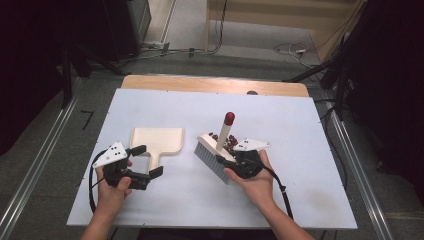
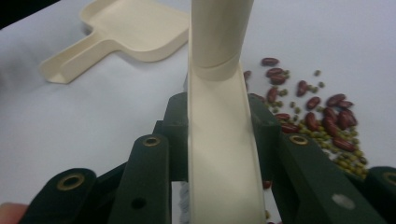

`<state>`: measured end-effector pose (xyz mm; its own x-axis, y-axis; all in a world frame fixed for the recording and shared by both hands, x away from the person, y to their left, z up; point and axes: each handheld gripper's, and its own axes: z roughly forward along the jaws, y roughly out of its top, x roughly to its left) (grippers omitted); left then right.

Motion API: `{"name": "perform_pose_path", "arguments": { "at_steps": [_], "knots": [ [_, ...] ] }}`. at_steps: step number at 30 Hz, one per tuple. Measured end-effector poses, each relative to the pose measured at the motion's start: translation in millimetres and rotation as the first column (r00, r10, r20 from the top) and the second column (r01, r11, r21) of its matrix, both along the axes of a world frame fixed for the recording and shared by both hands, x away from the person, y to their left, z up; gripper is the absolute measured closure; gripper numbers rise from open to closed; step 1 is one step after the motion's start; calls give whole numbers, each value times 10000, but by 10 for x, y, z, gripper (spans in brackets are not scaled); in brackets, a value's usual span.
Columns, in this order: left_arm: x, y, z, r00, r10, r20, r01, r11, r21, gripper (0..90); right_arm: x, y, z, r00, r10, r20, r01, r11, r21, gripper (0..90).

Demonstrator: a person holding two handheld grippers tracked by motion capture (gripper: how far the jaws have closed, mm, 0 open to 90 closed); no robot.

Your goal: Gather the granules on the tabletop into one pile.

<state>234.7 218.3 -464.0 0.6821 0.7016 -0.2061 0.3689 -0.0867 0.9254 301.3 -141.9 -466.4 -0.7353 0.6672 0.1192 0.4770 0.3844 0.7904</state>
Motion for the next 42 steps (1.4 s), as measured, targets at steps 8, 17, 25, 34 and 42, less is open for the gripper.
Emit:
{"name": "perform_pose_path", "arguments": {
  "at_steps": [8,17,25,34,42],
  "knots": [
    [-1,-5,-2,10000,-17,-41,18,10000,43,6,110,-178,-8,9976,-684,114,685,9976,-55,652],
    [3,-5,-6,10000,-46,-67,46,10000,45,6,202,-355,-1,9909,-1345,31,1345,9909,2,652],
    [7,-3,-9,10000,-42,-77,42,10000,43,6,232,-432,11,9843,-1763,-9,1763,9843,-2,652],
    [2,-10,-7,10000,1,-83,-1,10000,-18,6,184,-380,114,9832,-1819,-137,1824,9817,546,653],
    [-3,-1,-5,10000,45,-50,-46,9999,-94,6,144,-35,187,9897,-1426,70,1420,9880,602,653]
  ]
}}
